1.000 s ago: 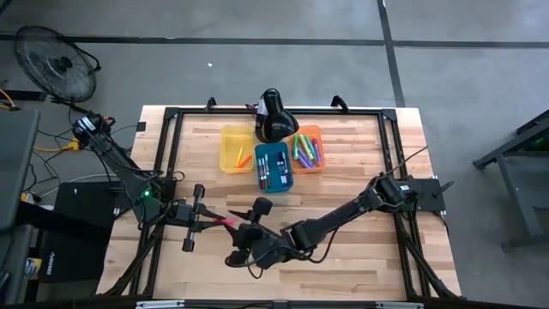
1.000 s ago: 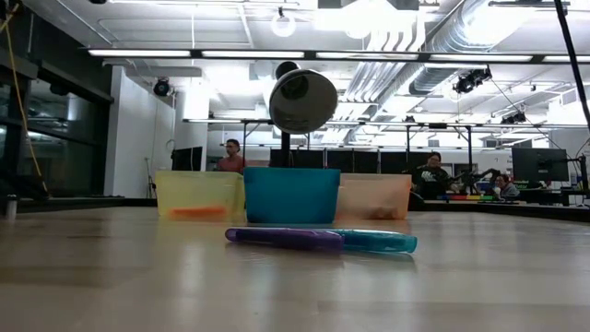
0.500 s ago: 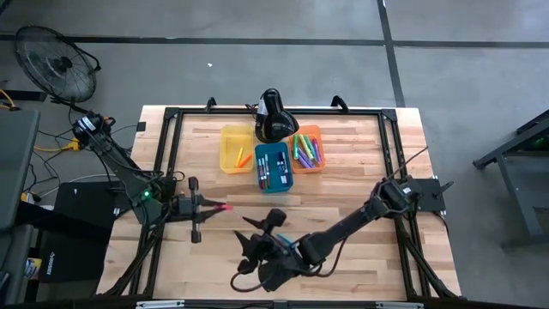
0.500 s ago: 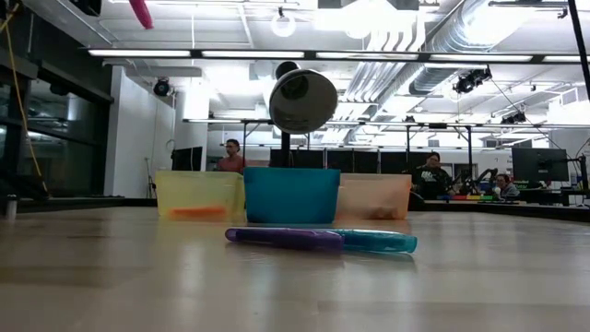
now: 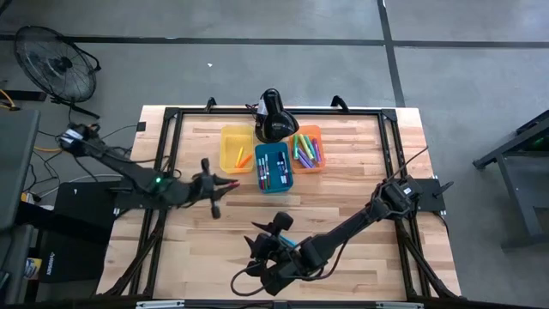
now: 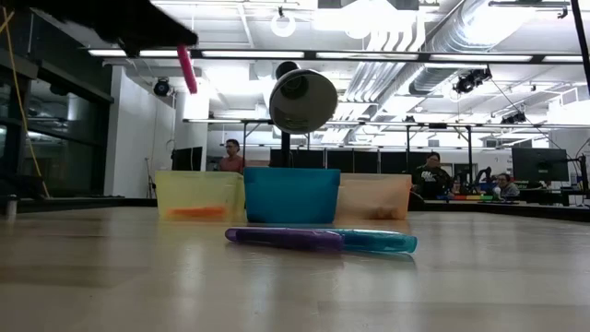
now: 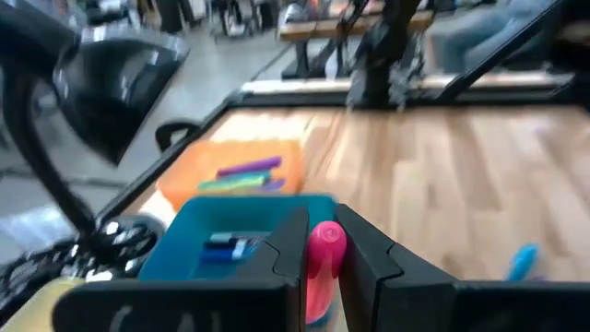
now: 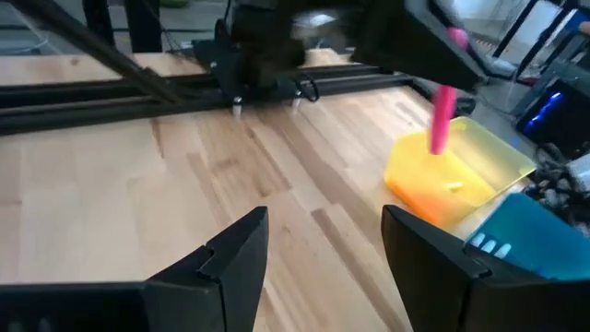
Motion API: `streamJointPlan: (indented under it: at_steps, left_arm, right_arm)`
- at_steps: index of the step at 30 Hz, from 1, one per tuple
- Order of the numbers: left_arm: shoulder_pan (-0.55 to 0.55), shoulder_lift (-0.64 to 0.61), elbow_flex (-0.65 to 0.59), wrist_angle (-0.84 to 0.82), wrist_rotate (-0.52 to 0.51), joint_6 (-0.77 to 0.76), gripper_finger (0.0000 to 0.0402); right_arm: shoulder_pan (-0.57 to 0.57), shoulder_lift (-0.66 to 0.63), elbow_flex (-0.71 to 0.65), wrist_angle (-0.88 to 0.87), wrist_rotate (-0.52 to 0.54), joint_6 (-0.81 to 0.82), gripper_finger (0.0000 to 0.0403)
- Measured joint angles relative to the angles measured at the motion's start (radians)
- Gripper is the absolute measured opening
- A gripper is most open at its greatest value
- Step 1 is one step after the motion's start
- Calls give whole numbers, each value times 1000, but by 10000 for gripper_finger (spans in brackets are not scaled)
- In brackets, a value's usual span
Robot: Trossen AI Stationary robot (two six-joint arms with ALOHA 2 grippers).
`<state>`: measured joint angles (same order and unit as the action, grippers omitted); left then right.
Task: Pick & Place Markers
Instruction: Put the pink mini marker into the yellow bin
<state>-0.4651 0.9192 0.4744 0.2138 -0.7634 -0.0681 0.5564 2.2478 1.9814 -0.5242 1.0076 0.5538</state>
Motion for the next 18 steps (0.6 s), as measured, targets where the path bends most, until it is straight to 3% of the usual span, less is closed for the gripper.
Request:
streamJointPlan:
  at_steps: [9, 18]
  left_arm:
    - [335, 0, 0, -175, 276, -21, 28]
    - [584, 0, 1, -234, 484, 30, 28]
  right_arm:
    - [1, 0, 0, -27, -9, 5, 200]
    - [0, 0, 0, -108, -9, 87, 200]
